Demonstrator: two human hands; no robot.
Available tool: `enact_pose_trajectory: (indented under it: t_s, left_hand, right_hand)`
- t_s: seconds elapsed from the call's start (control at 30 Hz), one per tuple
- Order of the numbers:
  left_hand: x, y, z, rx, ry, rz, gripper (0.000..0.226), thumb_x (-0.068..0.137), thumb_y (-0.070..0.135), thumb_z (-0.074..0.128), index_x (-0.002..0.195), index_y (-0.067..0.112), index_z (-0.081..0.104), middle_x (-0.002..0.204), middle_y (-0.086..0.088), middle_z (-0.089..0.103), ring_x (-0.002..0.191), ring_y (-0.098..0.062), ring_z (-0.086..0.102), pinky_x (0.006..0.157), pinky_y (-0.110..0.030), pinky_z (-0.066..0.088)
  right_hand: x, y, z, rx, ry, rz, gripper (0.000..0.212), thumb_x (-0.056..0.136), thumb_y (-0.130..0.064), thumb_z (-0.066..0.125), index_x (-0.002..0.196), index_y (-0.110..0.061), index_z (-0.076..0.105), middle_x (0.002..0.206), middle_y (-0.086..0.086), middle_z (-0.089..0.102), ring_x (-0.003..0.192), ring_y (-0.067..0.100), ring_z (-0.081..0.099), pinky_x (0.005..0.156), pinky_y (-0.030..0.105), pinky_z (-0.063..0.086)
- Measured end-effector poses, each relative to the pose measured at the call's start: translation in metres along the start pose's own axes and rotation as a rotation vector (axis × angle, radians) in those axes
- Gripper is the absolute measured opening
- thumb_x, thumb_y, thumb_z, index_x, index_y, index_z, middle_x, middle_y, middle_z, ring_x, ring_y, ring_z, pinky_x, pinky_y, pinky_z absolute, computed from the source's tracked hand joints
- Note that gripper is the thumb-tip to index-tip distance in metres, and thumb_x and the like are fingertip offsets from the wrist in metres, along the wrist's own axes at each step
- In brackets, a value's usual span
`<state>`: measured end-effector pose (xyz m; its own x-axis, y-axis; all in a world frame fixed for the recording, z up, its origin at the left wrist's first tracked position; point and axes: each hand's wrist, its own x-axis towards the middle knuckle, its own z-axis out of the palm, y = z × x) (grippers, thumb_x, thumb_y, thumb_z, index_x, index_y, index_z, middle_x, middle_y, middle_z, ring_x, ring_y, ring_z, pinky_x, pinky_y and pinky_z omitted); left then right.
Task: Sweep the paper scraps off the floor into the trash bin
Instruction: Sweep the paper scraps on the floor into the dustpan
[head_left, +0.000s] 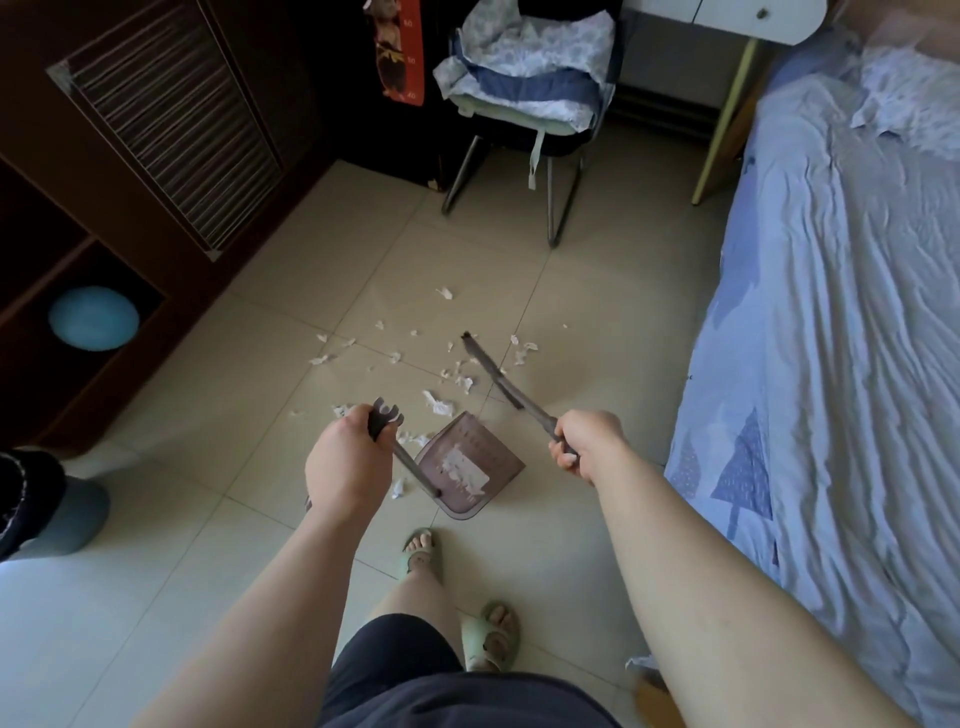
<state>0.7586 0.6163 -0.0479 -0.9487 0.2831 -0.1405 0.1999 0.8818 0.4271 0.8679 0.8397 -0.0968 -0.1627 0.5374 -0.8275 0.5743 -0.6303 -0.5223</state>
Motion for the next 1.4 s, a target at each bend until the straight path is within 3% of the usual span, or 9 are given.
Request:
enact_pose_trajectory:
  t_s: [0.13,0.33,0.43,0.57,0.73,0.8,0.97,1.2,1.4]
  left_hand:
    - [0.029,0.000,-0.007,0.002,-0.019,0.008,0.016,0.091,0.031,0.056,0.091,0.015,0.059,0.082,-0.004,0.064,0.073,-0.027,0.053,0.058,-0.029,0.040]
    - [0.079,-0.006,-0.022,-0.015,-0.052,0.019,0.016,0.091,0.032,0.056,0.088,0.016,0.058,0.085,-0.004,0.066,0.077,-0.030,0.059,0.059,-0.030,0.043]
    - [0.097,-0.009,-0.029,-0.007,-0.064,0.024,0.016,0.091,0.031,0.056,0.091,0.016,0.059,0.085,-0.005,0.066,0.075,-0.029,0.057,0.059,-0.030,0.042]
    - [0.119,-0.015,-0.035,0.015,-0.085,0.045,0.016,0.091,0.031,0.056,0.095,0.016,0.060,0.088,-0.005,0.066,0.077,-0.029,0.057,0.062,-0.030,0.044]
    - [0.142,-0.021,-0.043,0.034,-0.077,0.059,0.018,0.090,0.031,0.056,0.091,0.013,0.058,0.085,-0.007,0.065,0.073,-0.029,0.054,0.059,-0.030,0.043]
    - [0.150,-0.023,-0.047,0.029,-0.073,0.066,0.017,0.090,0.030,0.057,0.092,0.014,0.059,0.084,-0.006,0.065,0.073,-0.029,0.056,0.059,-0.030,0.044]
    - [0.164,-0.019,-0.053,0.046,-0.055,0.077,0.018,0.090,0.030,0.057,0.089,0.012,0.058,0.080,-0.005,0.061,0.068,-0.026,0.049,0.058,-0.028,0.038]
    - [0.179,-0.002,-0.051,0.023,-0.054,0.090,0.020,0.091,0.031,0.056,0.096,0.012,0.060,0.085,-0.008,0.064,0.074,-0.029,0.053,0.061,-0.030,0.042]
    - [0.192,0.017,-0.041,-0.029,-0.053,0.070,0.020,0.091,0.031,0.057,0.100,0.014,0.062,0.090,-0.007,0.067,0.083,-0.032,0.060,0.067,-0.034,0.049]
  right_hand:
    - [0.018,-0.019,-0.001,0.045,0.147,-0.019,0.016,0.079,0.009,0.036,0.077,-0.003,0.047,0.070,0.017,0.050,0.026,0.013,0.035,0.037,0.012,0.022]
    - [0.039,-0.035,0.025,0.056,0.240,0.034,0.021,0.078,0.012,0.035,0.070,-0.005,0.042,0.062,0.011,0.042,0.022,0.011,0.030,0.039,0.012,0.027]
    - [0.039,-0.035,0.054,0.011,0.190,0.083,0.018,0.078,0.012,0.035,0.072,-0.004,0.043,0.063,0.012,0.043,0.027,0.012,0.033,0.039,0.013,0.027]
    - [0.029,-0.044,0.099,-0.041,0.077,0.139,0.017,0.081,0.010,0.037,0.075,-0.005,0.042,0.067,0.011,0.040,0.049,0.015,0.032,0.040,0.013,0.024]
    - [0.013,-0.083,0.126,-0.167,-0.053,0.164,0.024,0.088,0.003,0.027,0.069,-0.010,0.032,0.067,0.009,0.033,0.050,0.014,0.022,0.038,0.016,0.015]
    - [0.008,-0.094,0.130,-0.111,-0.066,0.181,0.019,0.089,0.001,0.028,0.074,-0.008,0.038,0.069,0.009,0.035,0.049,0.014,0.024,0.034,0.010,0.015]
    - [0.003,-0.100,0.124,-0.022,-0.026,0.092,0.013,0.085,0.004,0.033,0.088,-0.004,0.043,0.084,0.018,0.047,0.047,0.015,0.031,0.034,0.010,0.017]
    - [0.022,-0.125,0.092,0.057,0.148,-0.016,0.016,0.080,0.008,0.035,0.085,-0.007,0.039,0.080,0.017,0.042,0.042,0.014,0.035,0.040,0.015,0.016]
    - [0.053,-0.143,0.065,0.107,0.225,-0.043,0.014,0.079,0.010,0.034,0.076,-0.003,0.038,0.068,0.019,0.046,0.022,0.013,0.034,0.040,0.013,0.020]
